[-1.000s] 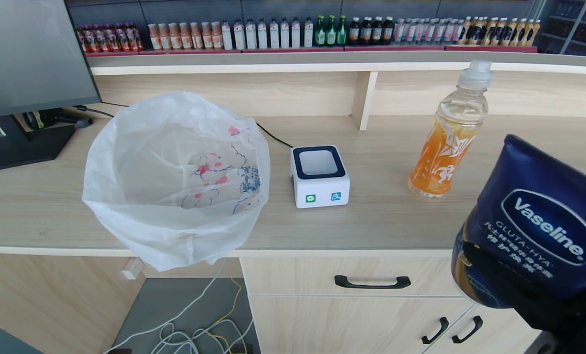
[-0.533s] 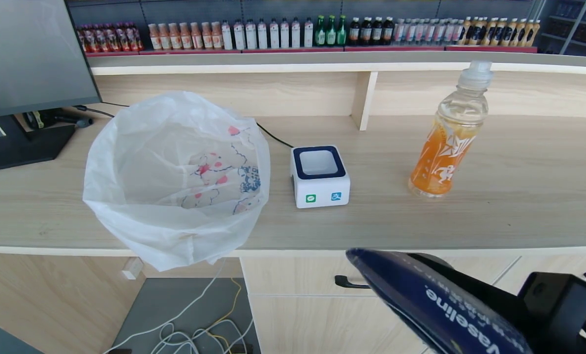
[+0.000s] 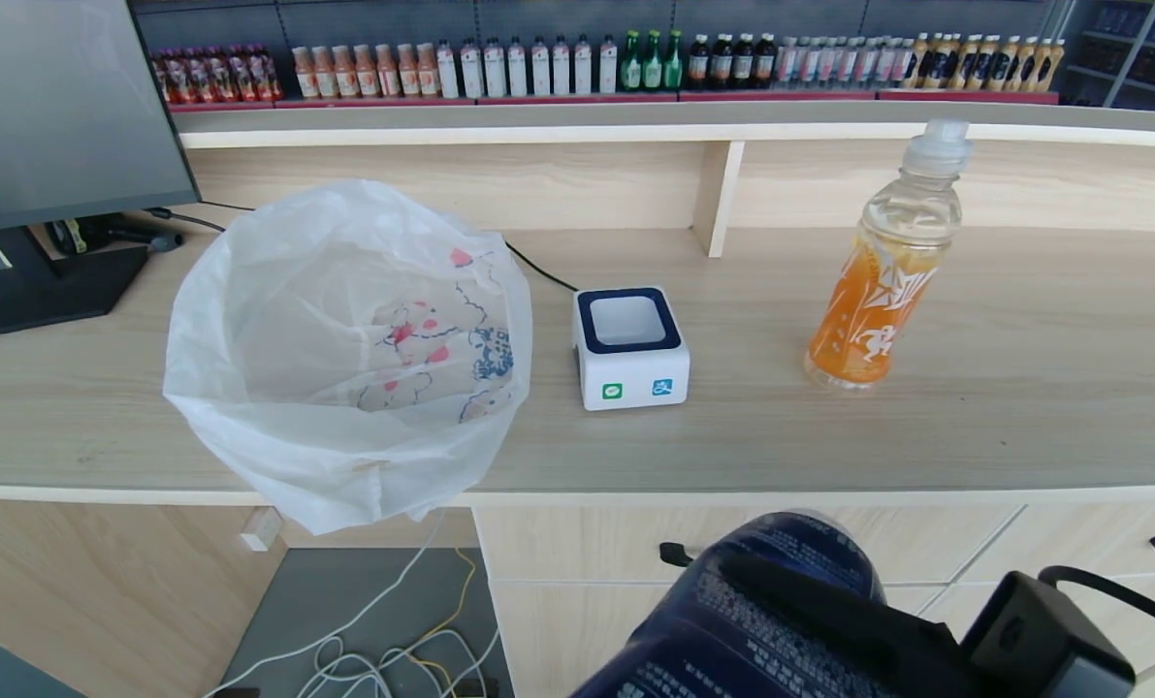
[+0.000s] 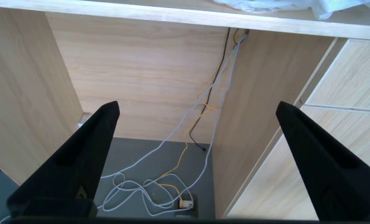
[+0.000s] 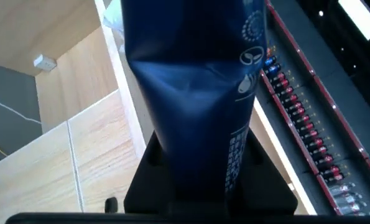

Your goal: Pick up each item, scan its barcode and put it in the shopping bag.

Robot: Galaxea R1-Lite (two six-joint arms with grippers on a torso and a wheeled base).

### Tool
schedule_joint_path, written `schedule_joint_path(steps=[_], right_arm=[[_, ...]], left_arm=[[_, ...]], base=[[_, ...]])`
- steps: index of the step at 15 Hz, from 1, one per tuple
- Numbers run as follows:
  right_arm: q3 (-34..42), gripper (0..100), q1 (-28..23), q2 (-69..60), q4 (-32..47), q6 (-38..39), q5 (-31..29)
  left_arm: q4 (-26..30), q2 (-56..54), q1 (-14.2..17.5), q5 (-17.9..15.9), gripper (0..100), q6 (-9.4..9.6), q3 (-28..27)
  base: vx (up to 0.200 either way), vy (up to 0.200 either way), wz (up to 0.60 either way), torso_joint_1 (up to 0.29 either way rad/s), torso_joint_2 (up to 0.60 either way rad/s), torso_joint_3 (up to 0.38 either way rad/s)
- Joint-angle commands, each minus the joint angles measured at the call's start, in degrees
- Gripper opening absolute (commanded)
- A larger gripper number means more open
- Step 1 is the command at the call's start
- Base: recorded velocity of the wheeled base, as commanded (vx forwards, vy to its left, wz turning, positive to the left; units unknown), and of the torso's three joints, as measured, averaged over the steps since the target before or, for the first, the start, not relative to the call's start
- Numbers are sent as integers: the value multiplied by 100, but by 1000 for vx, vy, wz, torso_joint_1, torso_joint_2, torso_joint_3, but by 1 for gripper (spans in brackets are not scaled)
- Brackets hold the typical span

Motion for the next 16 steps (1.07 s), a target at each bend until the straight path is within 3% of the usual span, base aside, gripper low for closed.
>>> schedule_joint_path(steps=[1,3,6,10,16], right_arm=[[-109,0,32,9,-7,-681,-4],[-188,0,23,27,-7,-953,-4],[-373,0,50,114,-94,-2122,-4],[-91,0,50,431,-1237,-2649,14],[-584,0,155,905,-1325,-3027,119]], left_arm=[[0,6,1,0,100,-2,0],[0,6,1,0,100,-2,0],[0,6,1,0,100,-2,0],[0,6,1,0,100,-2,0],[0,6,1,0,100,-2,0]], base=[[0,0,0,0,0,0],[0,0,0,0,0,0],[0,0,0,0,0,0],[0,0,0,0,0,0],[0,0,0,0,0,0]])
